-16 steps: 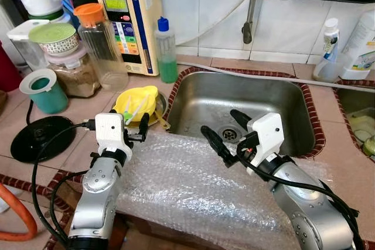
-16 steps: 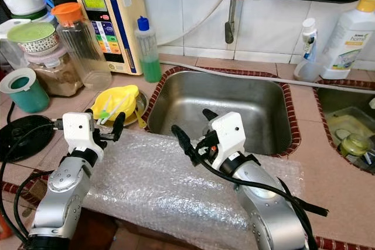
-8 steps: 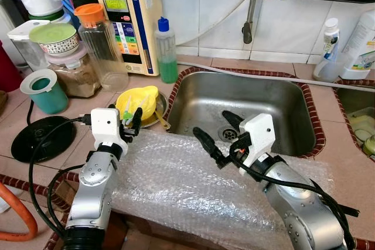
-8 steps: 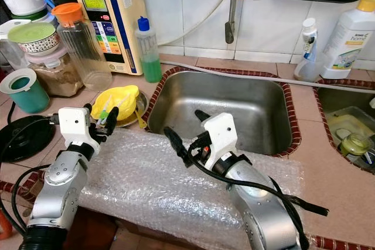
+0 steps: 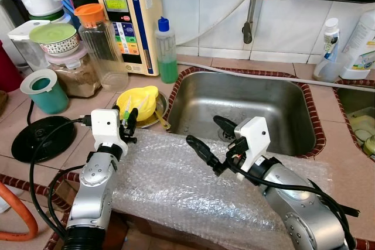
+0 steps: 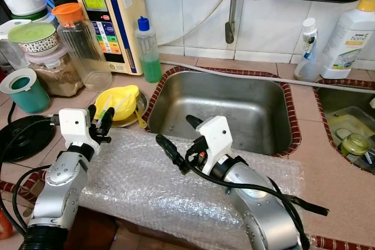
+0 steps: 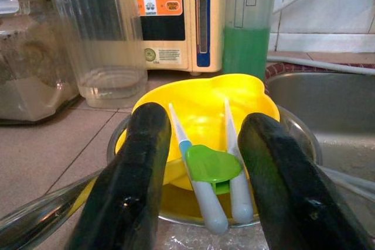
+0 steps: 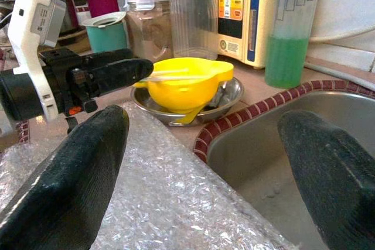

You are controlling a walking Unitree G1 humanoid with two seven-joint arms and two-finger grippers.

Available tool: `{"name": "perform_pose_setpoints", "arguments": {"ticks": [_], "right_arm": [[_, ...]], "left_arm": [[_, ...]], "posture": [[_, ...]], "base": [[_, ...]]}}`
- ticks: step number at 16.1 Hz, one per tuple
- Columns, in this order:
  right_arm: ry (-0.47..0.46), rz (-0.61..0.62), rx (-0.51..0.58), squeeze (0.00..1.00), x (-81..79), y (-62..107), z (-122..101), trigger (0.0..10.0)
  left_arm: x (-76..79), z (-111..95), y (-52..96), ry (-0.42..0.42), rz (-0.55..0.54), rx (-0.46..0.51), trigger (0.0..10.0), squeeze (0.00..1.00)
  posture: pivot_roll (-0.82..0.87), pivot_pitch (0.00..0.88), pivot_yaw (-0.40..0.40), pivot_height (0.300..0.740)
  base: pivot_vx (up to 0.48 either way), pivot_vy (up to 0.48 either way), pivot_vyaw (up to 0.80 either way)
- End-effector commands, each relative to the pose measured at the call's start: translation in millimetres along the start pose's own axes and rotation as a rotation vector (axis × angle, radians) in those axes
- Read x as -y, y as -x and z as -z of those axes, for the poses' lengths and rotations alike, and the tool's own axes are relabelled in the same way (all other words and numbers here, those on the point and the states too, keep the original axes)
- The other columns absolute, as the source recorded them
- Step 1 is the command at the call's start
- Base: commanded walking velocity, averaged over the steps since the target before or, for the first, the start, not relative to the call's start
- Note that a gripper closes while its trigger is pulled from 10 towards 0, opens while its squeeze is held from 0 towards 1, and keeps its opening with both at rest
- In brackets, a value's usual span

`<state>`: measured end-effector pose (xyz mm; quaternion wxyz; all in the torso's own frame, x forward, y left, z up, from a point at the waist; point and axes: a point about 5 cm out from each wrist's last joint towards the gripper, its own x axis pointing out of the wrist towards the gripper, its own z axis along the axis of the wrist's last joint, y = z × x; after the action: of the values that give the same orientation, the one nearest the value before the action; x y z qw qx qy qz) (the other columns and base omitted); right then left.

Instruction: Kitchen organization

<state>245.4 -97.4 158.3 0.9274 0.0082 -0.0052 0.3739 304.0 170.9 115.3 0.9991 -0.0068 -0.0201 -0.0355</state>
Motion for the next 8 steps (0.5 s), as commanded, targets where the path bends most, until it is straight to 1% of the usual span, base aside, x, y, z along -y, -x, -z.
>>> {"name": "perform_pose_setpoints", "arguments": {"ticks": [1, 8], "right_arm": [[0.011, -0.023, 0.010, 0.00, -3.7, -1.4, -4.2, 10.0], [0.012, -0.054, -0.001, 0.00, -6.9, -1.7, -3.6, 10.0]], "left_arm": [[0.1, -0.5, -1.9, -0.006, 0.009, 0.004, 0.0, 0.00], [1.2, 0.1, -1.6, -0.011, 0.010, 0.007, 0.0, 0.00]], "posture": [[0.01, 0.000, 0.073, 0.740], [0.00, 0.000, 0.075, 0.740]], "base": [[0.000, 0.000, 0.00], [0.000, 0.000, 0.00]]}}
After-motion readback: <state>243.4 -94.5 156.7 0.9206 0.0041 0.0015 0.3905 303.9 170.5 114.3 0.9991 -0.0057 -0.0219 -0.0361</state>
